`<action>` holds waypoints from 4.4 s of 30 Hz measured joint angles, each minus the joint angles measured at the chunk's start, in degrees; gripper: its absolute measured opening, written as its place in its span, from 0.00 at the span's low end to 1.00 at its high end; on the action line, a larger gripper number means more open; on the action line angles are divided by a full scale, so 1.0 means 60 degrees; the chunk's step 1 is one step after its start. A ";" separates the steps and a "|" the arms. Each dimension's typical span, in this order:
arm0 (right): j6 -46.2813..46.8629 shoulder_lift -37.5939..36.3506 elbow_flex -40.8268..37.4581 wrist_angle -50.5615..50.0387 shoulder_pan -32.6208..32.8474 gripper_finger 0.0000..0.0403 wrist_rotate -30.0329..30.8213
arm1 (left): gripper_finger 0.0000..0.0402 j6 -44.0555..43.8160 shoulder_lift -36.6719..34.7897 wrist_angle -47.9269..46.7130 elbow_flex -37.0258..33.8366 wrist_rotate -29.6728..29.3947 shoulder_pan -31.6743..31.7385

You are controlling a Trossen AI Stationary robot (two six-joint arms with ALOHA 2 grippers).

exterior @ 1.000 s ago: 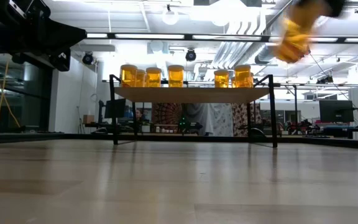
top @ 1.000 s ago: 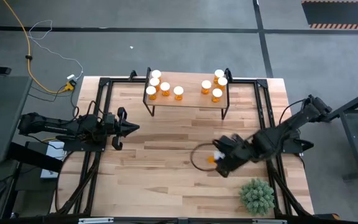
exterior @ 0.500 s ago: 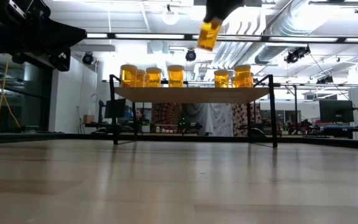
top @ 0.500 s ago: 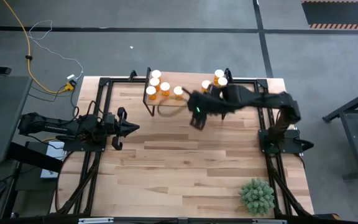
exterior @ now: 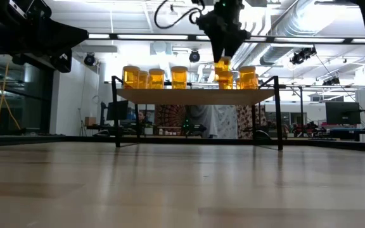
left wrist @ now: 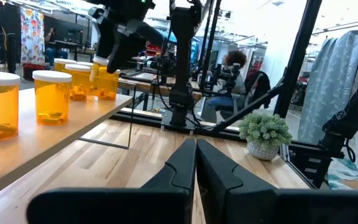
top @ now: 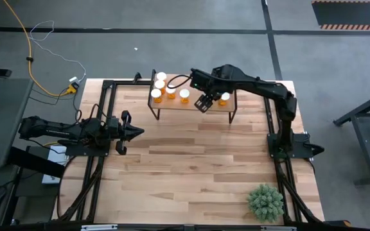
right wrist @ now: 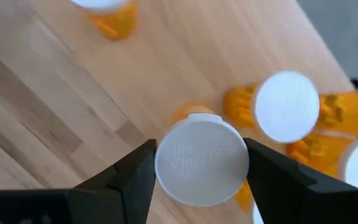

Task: Pick and place medicine bottles onto shelf by color
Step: Put the yellow pill bottle on the shelf, then return to Home Position

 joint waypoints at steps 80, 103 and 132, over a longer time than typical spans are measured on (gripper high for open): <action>0.1375 0.0214 0.0529 -0.0317 -0.0829 0.74 -0.0096 | 0.01 0.0000 -0.0001 -0.0074 -0.0004 0.0000 -0.0001; 0.2054 -0.5613 -0.5132 0.1501 0.3223 0.74 0.3205 | 0.01 0.0000 -0.0001 -0.0145 0.0000 0.0000 0.0002; 0.0868 -1.1189 -1.3508 0.9453 0.4194 0.74 0.2335 | 0.01 0.0000 0.0002 -0.0178 0.0000 0.0000 -0.0001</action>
